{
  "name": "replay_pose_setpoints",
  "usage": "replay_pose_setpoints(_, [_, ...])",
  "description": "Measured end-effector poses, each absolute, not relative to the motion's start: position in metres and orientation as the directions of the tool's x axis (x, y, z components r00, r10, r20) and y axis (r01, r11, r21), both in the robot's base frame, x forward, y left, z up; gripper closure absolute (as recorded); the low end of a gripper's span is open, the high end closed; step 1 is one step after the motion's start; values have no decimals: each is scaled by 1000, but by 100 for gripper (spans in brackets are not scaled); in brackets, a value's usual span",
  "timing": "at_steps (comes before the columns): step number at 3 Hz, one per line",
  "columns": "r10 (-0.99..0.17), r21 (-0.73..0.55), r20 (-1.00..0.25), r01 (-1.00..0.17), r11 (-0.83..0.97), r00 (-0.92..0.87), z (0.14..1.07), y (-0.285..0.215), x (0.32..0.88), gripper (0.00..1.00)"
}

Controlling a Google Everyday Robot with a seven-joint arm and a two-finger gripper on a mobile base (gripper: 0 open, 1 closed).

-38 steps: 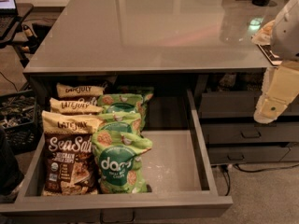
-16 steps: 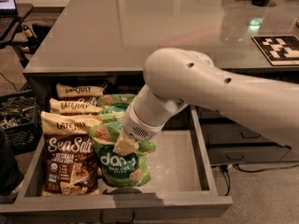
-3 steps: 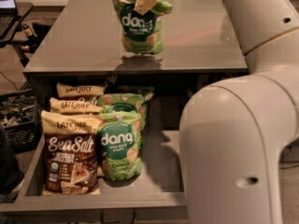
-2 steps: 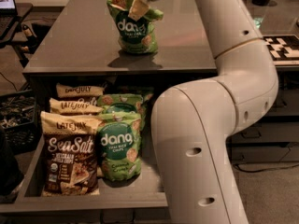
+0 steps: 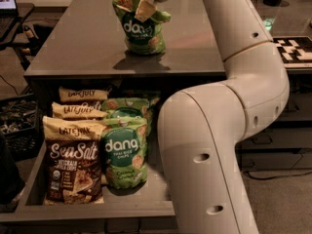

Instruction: Pick green rice chip bag from top drawer and place on counter

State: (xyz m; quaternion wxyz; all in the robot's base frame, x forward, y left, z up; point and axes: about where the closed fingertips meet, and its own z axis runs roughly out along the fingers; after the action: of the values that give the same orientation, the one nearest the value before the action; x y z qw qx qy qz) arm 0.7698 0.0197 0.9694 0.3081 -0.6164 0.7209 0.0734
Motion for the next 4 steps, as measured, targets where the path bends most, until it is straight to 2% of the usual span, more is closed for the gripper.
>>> replay_pose_setpoints(3, [-844,-274,-535,-934,229,-50,969,20,770,12])
replay_pose_setpoints(4, [-844,-274,-535,-934,229,-50,969,20,770,0])
